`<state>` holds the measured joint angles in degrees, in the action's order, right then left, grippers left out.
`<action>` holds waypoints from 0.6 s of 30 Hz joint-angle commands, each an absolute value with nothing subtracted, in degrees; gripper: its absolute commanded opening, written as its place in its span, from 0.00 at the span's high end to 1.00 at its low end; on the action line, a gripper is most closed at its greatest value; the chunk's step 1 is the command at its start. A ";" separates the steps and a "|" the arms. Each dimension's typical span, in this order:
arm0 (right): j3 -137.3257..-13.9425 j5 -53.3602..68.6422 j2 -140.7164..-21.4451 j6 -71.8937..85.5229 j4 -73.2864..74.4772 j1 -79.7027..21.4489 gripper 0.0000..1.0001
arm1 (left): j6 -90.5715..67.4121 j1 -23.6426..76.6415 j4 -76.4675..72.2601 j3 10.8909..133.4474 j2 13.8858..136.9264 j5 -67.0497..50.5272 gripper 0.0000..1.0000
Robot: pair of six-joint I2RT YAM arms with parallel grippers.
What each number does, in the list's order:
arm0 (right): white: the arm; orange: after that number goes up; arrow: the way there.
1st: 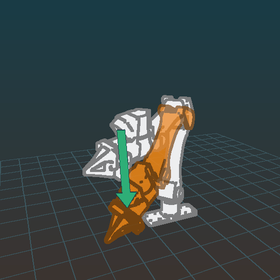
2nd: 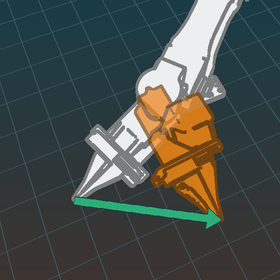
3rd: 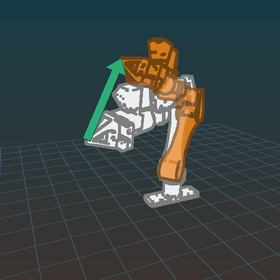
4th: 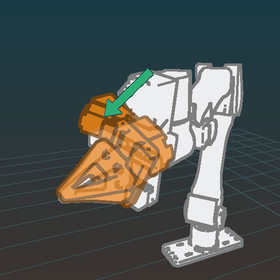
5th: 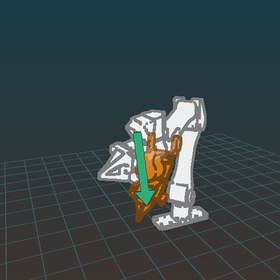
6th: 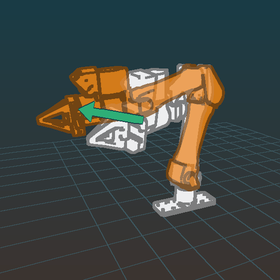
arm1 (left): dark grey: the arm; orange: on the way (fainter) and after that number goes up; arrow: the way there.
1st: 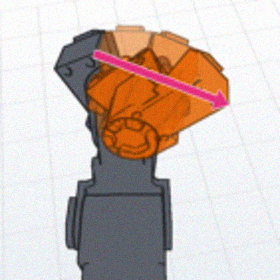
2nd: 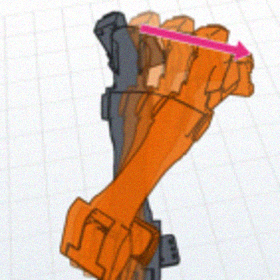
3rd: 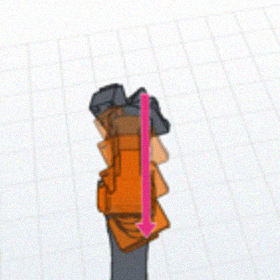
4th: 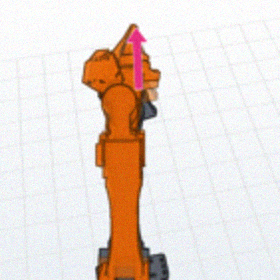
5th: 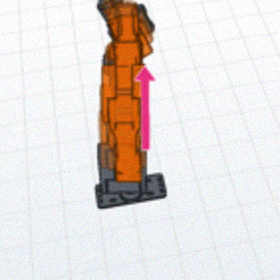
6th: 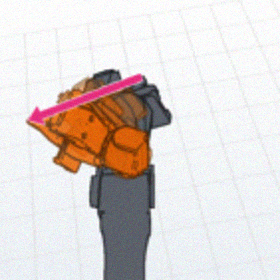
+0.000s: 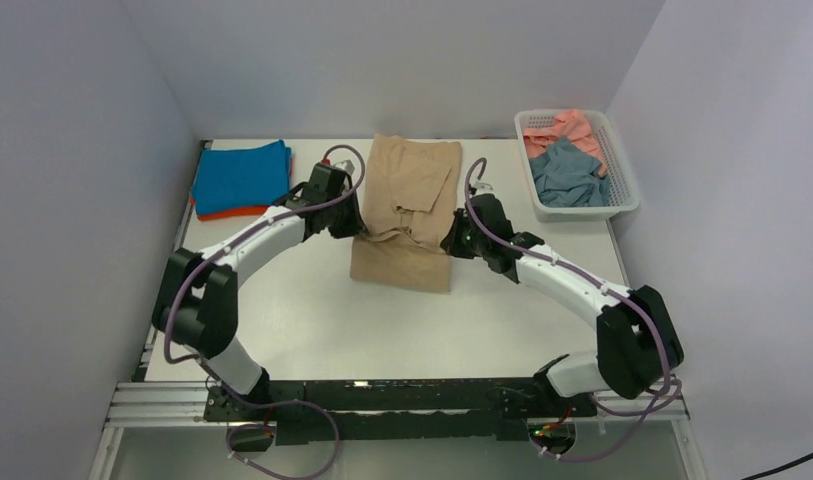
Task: Fold and stack the t-shirts
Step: Fold the folded rectangular tshirt in 1/3 of the way
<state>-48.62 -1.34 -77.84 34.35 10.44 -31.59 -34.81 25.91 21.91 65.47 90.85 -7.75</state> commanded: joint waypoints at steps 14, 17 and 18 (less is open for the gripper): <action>-61.99 2.30 -96.07 29.49 1.94 -22.19 1.00 | -28.24 21.30 23.58 86.80 110.14 -10.71 1.00; -63.03 3.20 -98.61 29.86 0.94 -21.24 1.00 | -27.83 20.74 23.56 88.98 112.87 -11.43 1.00; -63.20 3.41 -99.62 29.84 0.44 -21.00 1.00 | -27.69 20.56 23.36 89.54 113.86 -11.92 1.00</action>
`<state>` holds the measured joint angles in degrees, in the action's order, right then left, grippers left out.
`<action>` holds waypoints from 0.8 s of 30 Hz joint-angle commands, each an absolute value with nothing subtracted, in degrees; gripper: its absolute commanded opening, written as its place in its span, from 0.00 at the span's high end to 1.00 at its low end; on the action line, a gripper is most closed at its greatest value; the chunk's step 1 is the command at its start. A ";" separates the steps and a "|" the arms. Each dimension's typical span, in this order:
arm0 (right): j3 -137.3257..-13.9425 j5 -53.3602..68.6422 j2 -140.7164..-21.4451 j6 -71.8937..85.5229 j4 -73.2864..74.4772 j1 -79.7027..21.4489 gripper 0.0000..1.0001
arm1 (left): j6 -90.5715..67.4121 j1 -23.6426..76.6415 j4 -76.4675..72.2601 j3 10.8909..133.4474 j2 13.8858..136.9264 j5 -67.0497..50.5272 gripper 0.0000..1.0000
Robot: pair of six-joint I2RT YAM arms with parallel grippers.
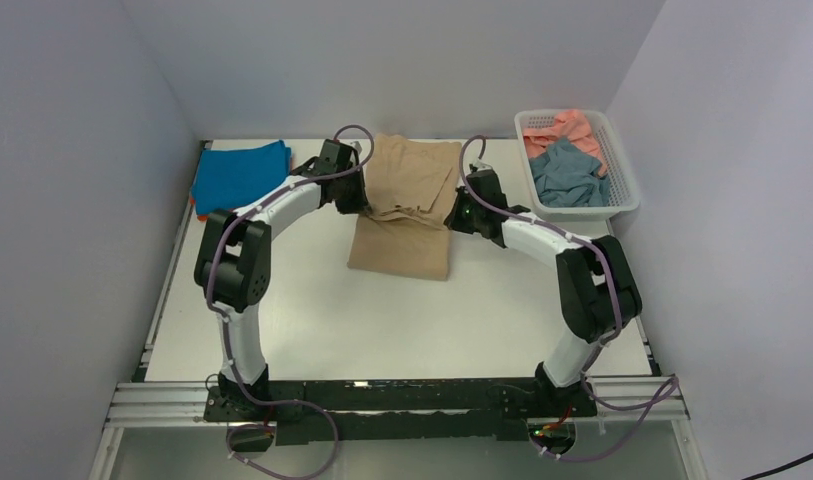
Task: Fold and stack the t-shirts
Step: Fold the folded rectangular tshirt in 1/3 of the way
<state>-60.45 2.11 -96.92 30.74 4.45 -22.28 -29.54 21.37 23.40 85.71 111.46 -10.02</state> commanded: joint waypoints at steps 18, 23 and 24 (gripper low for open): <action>-69.43 6.93 -103.99 26.57 0.92 -18.72 0.02 | -27.61 18.45 21.85 91.02 112.44 -15.24 0.01; -62.84 9.57 -98.47 28.17 1.42 -18.98 0.00 | -28.83 18.41 19.94 79.73 103.97 -14.69 0.01; -60.95 9.66 -97.08 28.86 1.02 -19.05 0.00 | -29.05 18.45 19.32 76.99 102.30 -14.53 0.01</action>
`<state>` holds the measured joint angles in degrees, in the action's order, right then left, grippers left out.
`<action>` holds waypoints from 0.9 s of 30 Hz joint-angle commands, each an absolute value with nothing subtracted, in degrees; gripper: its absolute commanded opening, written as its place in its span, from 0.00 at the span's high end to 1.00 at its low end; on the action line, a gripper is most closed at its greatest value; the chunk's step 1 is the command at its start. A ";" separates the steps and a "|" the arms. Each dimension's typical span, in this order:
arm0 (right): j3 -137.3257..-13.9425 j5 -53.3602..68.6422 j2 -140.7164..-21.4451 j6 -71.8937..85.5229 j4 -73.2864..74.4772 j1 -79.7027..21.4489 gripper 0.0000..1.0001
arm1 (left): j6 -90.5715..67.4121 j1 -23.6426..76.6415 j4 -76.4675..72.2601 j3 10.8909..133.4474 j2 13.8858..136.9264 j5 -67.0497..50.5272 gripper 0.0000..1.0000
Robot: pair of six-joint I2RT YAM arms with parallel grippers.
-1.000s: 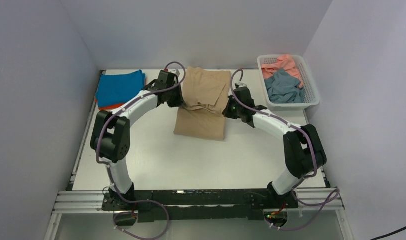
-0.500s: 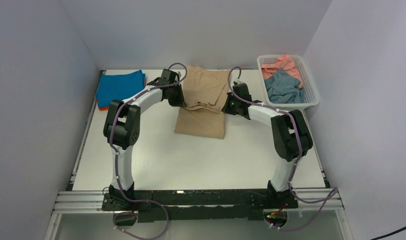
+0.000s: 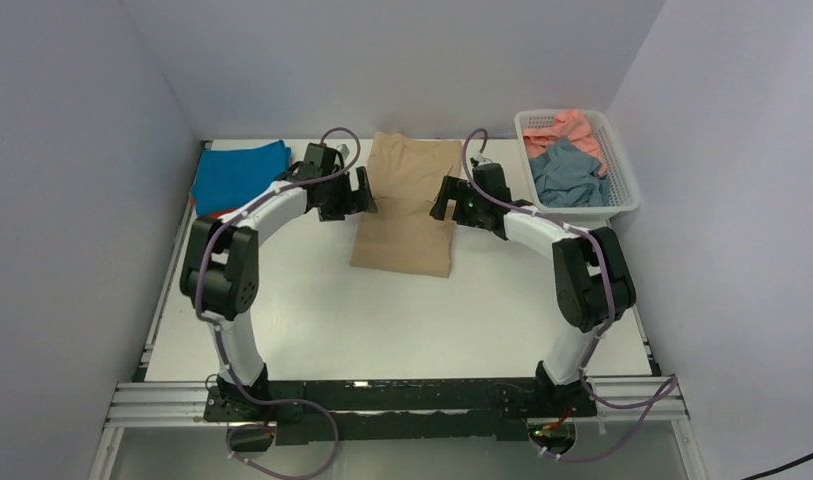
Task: Fold and stack the t-shirts
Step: Fold the folded rectangular tshirt in 1/3 of the way, then grab one side of the 2/3 rectangular tshirt with both arms
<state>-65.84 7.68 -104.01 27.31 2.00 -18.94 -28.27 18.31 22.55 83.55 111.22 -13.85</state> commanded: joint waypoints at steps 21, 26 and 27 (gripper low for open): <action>-78.39 21.88 -114.80 17.23 -2.17 -20.92 0.00 | -32.74 18.46 17.42 58.49 95.49 -13.01 0.01; -84.18 17.91 -121.16 16.71 -0.19 -20.86 0.00 | -33.21 18.46 16.07 59.02 98.52 -14.85 0.09; -84.99 17.47 -122.06 16.84 1.32 -20.79 0.00 | -33.22 18.46 15.95 59.18 99.07 -15.38 0.13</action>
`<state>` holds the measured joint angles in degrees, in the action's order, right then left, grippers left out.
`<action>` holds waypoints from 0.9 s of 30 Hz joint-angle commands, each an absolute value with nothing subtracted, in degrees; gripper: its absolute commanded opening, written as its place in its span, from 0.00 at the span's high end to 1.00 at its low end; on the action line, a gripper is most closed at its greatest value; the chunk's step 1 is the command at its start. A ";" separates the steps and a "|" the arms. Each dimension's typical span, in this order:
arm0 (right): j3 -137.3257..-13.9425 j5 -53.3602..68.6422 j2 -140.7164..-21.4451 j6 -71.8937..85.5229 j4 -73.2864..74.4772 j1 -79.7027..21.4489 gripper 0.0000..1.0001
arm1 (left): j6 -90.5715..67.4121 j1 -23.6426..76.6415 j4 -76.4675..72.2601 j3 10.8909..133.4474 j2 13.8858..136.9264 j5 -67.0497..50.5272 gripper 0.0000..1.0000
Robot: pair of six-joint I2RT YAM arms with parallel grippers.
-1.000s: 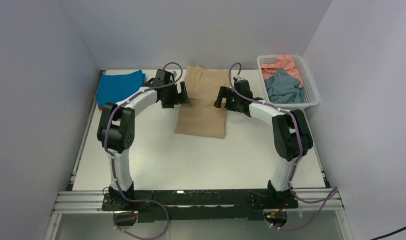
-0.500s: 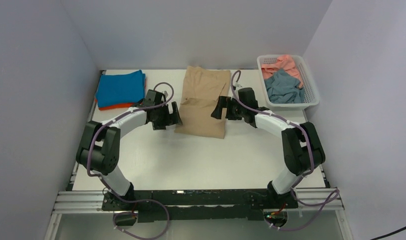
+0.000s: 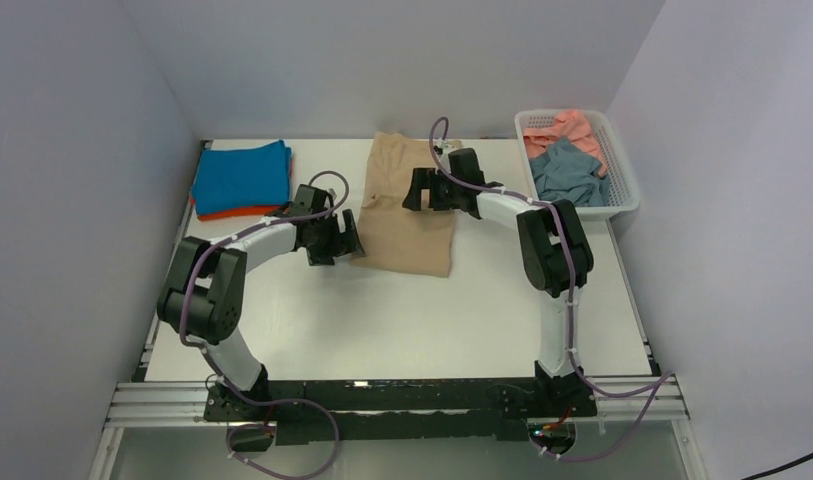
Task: Fold and stack the t-shirts
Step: Grab one side of the 2/3 rectangular tshirt with both arms
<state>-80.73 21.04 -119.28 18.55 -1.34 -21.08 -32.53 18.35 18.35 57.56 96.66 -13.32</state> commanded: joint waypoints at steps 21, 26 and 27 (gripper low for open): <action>-72.14 13.05 -102.53 21.30 -2.98 -20.84 0.00 | -36.37 22.50 16.33 58.18 104.16 -7.91 0.89; -55.12 11.49 -89.27 26.01 -3.23 -21.09 0.00 | -35.98 22.97 15.95 58.35 104.05 -7.14 1.00; -52.33 11.17 -87.28 26.97 -2.36 -21.09 0.00 | -35.81 23.10 15.68 58.18 103.73 -7.05 1.00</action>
<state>-61.54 13.43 -94.39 22.20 -1.91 -20.95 -36.47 22.33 14.81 58.28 102.10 -11.05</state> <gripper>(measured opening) 0.997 0.022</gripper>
